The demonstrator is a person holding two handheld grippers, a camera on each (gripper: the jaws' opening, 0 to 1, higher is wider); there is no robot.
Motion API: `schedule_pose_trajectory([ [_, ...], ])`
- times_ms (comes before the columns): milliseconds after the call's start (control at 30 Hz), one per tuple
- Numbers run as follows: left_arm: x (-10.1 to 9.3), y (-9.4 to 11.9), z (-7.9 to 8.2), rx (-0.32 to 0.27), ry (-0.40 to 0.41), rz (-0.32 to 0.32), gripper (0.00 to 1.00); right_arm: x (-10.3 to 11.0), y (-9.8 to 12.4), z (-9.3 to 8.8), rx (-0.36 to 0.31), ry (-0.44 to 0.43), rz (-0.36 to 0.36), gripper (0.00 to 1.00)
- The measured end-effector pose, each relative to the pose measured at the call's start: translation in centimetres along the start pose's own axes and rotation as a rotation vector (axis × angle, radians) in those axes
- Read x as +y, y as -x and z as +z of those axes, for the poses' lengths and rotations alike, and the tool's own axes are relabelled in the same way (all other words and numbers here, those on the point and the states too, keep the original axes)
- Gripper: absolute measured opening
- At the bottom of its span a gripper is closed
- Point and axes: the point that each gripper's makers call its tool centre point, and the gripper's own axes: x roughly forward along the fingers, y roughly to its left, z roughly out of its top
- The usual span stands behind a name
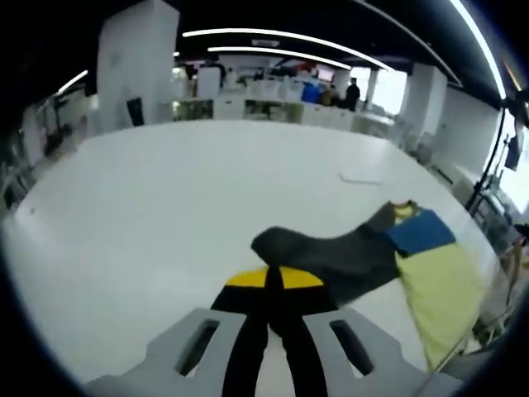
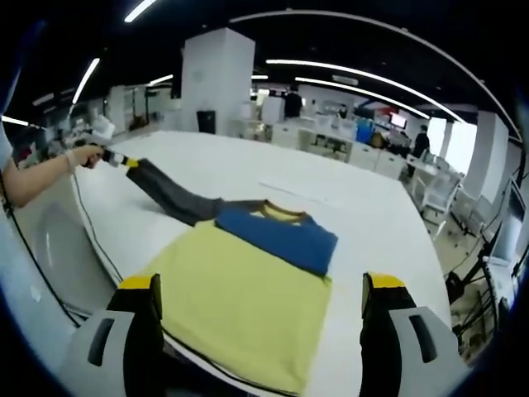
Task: Fold the garment on the visible template until the final outline fits inside the template.
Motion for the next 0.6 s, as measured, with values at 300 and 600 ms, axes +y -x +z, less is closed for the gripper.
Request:
schedule_pose_trajectory([
  [300,-1.6,1.7,1.2,-0.048,0.013,0.014,0.00,-1.2,0.2,-0.8,-0.005,0.000,0.022,1.00],
  [600,-3.0,3.9,3.0,-0.103,0.011,0.027,0.00,-1.4,0.1,-1.3,-0.006,0.007,0.059,1.00],
])
